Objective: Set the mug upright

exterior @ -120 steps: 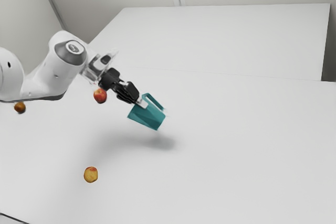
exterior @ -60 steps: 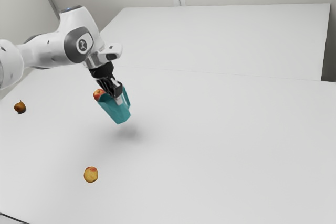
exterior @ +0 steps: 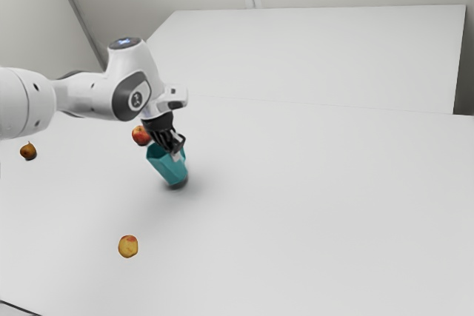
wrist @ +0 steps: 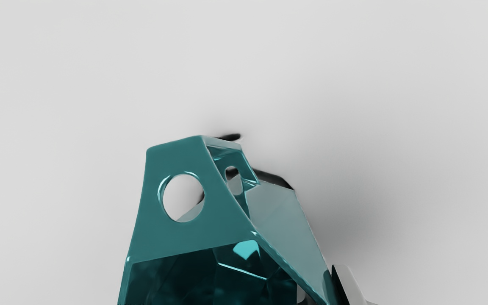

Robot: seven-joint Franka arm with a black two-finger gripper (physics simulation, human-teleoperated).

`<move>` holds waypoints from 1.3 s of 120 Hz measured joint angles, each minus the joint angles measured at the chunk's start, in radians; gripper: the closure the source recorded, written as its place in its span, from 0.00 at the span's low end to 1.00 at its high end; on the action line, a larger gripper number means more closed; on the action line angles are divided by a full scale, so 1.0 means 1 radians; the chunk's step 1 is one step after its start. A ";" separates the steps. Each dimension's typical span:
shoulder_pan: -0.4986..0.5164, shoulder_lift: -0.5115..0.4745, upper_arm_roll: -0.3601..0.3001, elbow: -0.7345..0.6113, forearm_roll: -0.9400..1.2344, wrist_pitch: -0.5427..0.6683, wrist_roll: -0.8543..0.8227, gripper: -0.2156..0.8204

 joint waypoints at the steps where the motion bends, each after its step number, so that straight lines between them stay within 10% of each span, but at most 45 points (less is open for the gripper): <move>1: 0.000 0.001 0.000 0.000 0.001 0.002 -0.002 0.97; 32: 0.001 0.025 -0.007 -0.004 0.016 0.034 -0.052 0.93; 81: 0.001 -0.027 -0.010 0.009 0.000 0.021 -0.081 0.33; 156: 0.004 -0.180 -0.007 0.386 -0.093 -0.475 -0.094 0.21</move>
